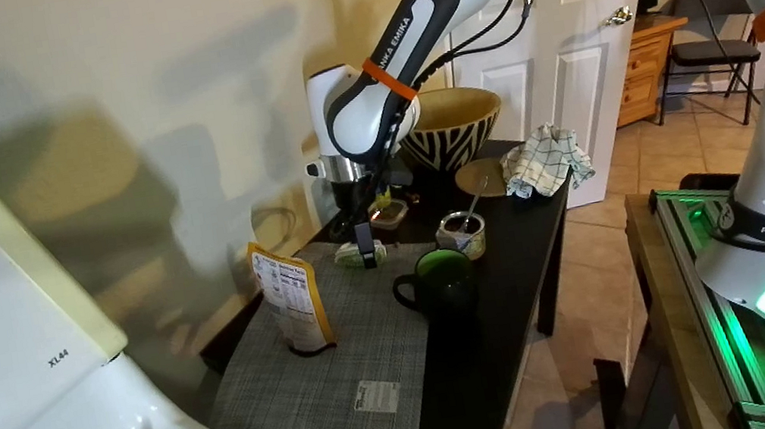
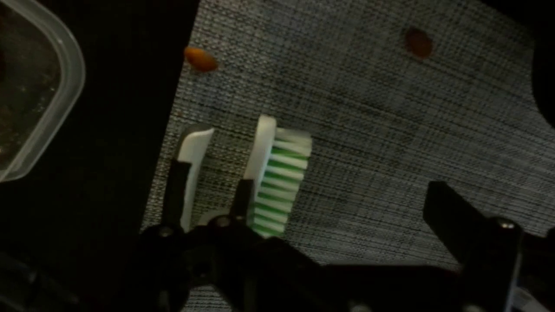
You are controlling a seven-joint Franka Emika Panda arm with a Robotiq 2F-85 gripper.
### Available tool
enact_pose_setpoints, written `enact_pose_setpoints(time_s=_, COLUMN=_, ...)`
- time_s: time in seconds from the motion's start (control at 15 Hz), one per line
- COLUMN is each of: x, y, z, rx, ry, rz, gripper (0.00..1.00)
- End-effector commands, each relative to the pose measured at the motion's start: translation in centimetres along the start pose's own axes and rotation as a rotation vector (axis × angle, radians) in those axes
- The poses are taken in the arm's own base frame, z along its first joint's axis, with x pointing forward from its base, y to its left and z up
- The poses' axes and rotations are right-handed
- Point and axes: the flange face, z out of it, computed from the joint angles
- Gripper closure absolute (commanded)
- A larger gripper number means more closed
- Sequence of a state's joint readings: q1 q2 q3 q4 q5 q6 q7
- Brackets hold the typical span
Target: Use the brush to sweep the contents on the table
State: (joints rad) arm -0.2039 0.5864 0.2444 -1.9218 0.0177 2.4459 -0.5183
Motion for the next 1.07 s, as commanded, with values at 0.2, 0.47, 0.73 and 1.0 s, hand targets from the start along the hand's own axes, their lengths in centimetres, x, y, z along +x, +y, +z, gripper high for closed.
enact_pose_setpoints(time_s=0.2, x=-0.1, y=-1.3, z=0.2, rx=-0.01, ry=-0.05, rz=-0.034, gripper=0.0)
enact_pose_setpoints(time_s=0.47, x=-1.3, y=-0.8, z=-2.1, rx=-0.034, ry=0.027, rz=0.079, gripper=0.0)
enact_pose_setpoints(time_s=0.73, x=-3.6, y=-0.4, z=-3.8, rx=-0.088, ry=0.098, rz=0.304, gripper=0.0)
enact_pose_setpoints(time_s=1.0, x=-6.0, y=1.1, z=-3.3, rx=-0.094, ry=0.152, rz=0.511, gripper=0.0)
